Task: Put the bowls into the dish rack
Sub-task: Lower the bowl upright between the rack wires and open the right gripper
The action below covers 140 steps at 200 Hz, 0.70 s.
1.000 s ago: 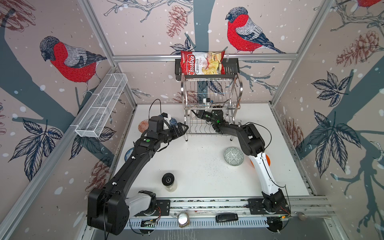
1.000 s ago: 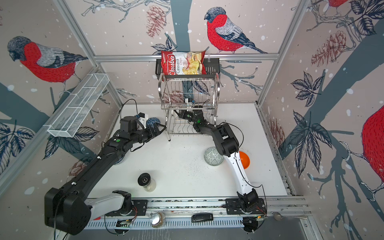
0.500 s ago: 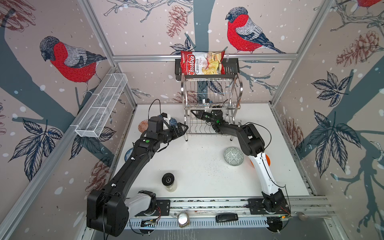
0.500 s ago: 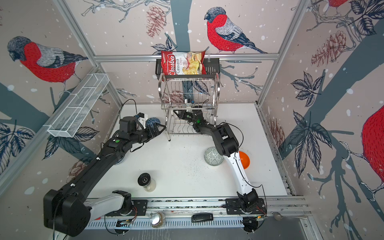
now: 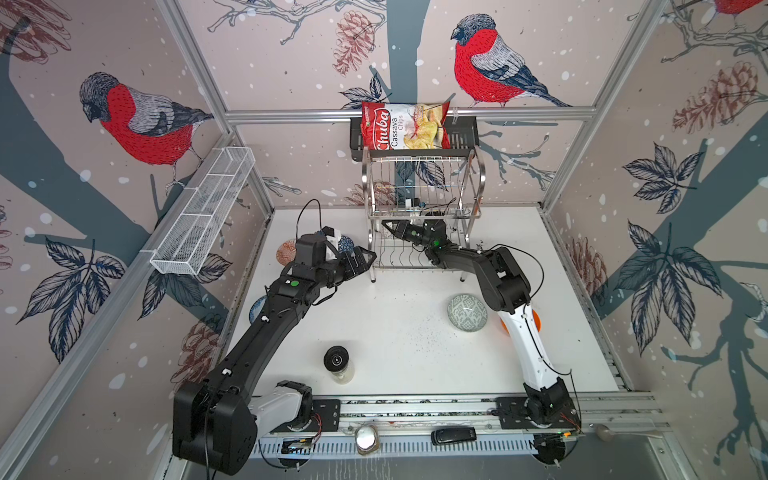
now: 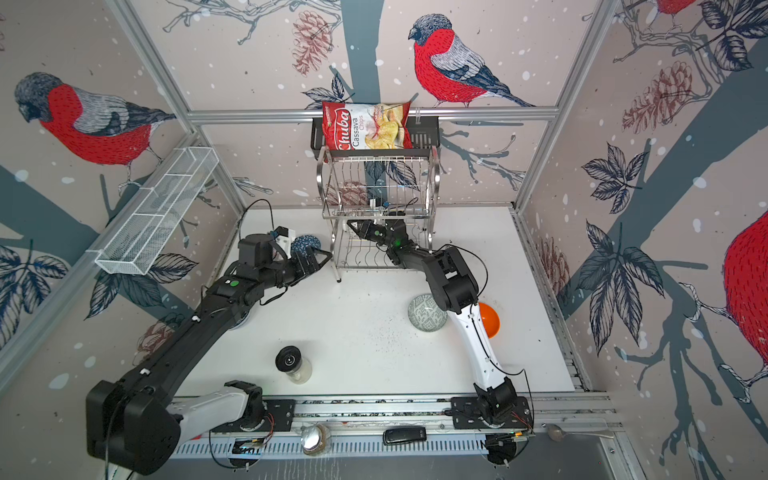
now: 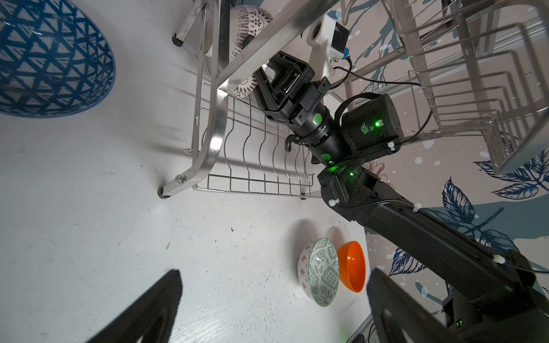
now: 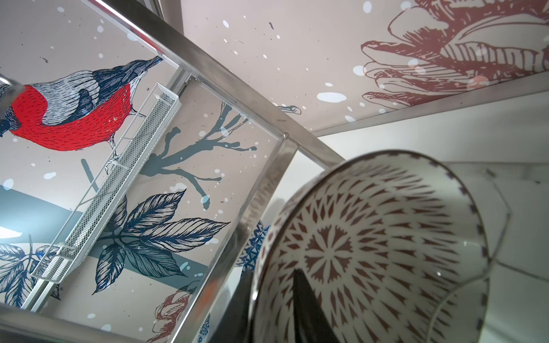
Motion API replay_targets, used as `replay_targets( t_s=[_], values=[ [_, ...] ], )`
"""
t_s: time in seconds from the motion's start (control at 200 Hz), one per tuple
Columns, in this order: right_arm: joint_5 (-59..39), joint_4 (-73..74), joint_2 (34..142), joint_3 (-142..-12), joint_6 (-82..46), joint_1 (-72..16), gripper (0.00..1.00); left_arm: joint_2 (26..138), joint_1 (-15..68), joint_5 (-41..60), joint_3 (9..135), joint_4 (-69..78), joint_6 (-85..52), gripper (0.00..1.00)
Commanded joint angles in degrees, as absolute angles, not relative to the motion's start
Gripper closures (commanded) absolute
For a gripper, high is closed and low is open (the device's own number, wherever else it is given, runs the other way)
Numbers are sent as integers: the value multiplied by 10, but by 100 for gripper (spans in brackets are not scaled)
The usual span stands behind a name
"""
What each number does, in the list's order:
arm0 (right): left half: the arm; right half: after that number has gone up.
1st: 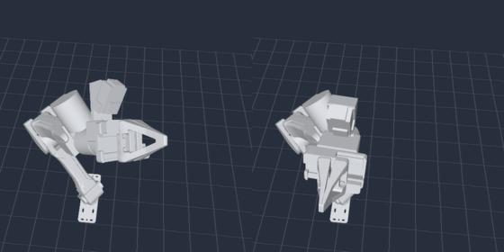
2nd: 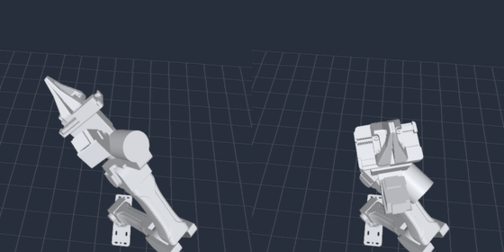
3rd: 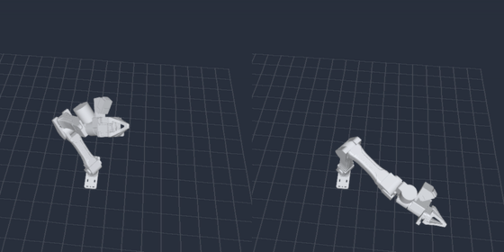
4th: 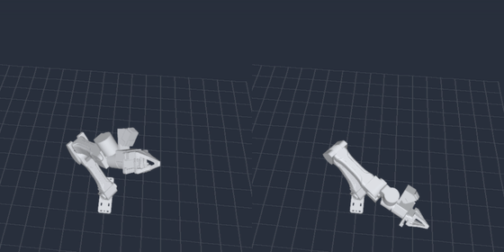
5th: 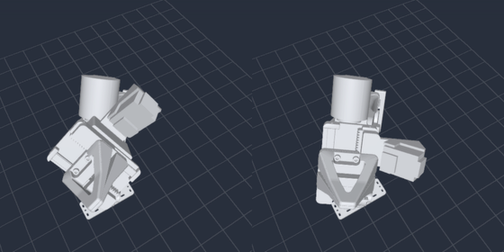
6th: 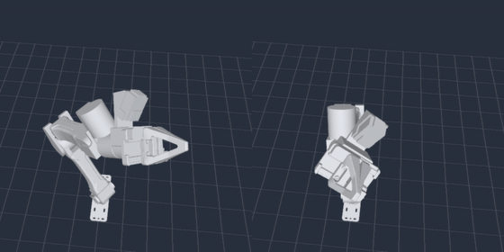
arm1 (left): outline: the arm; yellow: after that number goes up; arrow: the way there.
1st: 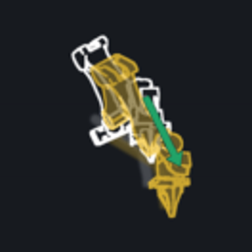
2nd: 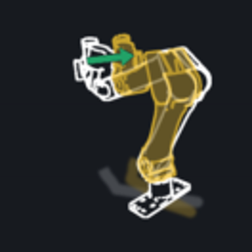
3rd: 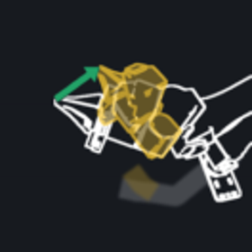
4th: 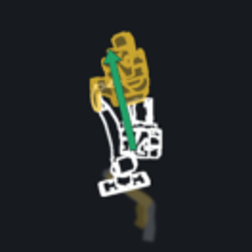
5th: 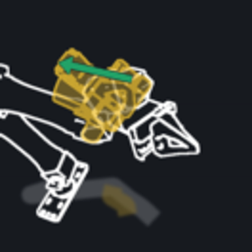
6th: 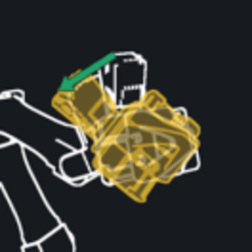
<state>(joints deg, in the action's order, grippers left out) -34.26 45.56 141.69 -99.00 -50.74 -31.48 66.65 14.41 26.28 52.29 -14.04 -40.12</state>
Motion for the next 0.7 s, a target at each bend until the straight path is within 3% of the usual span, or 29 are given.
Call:
replay_targets(
  t_s=[0.0,0.695],
  values=[
    [-338,461,1405,-987,-512,-315,74,662,144,258,521,-136,-401,3],
    [-299,510,1378,-943,-547,-322,69,648,145,256,513,-137,-406,3]
  ],
)
